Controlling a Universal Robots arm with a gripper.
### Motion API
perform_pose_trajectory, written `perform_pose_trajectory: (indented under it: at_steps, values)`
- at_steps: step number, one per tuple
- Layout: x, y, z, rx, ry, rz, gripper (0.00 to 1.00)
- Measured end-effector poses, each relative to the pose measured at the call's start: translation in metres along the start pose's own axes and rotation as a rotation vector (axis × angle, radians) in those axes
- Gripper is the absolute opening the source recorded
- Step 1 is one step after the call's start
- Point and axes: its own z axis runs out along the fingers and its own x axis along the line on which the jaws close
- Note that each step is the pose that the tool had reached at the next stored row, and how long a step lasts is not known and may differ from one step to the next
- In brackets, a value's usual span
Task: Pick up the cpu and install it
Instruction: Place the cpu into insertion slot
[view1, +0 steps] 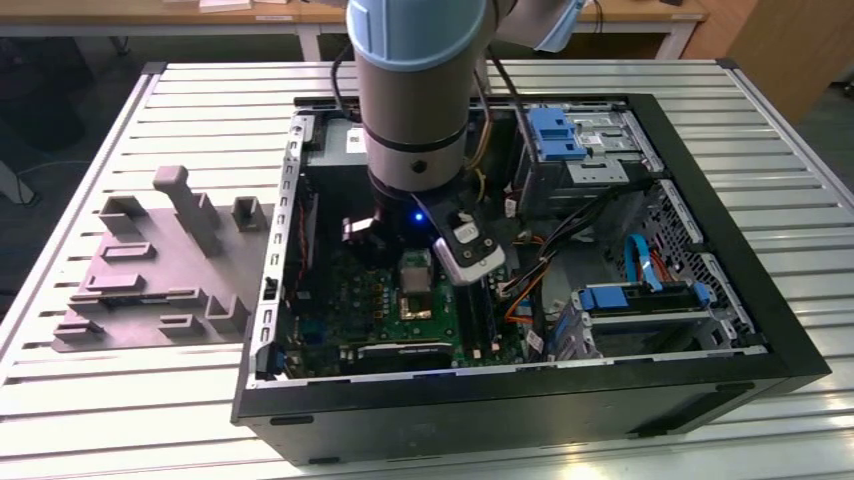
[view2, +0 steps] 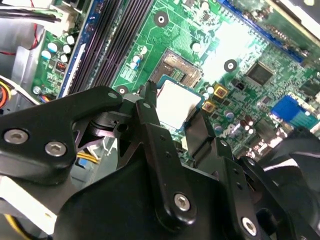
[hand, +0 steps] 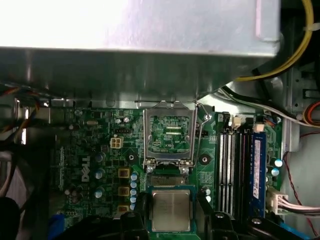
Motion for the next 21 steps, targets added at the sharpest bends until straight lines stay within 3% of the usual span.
perform_pose_trajectory:
  at_steps: [12, 21]
  values:
    - [0.0002, -0.001, 0.0209, 0.0003, -0.0002, 0.022, 0.47]
    - [0.0003, -0.006, 0.0231, 0.0003, -0.0002, 0.02, 0.47]
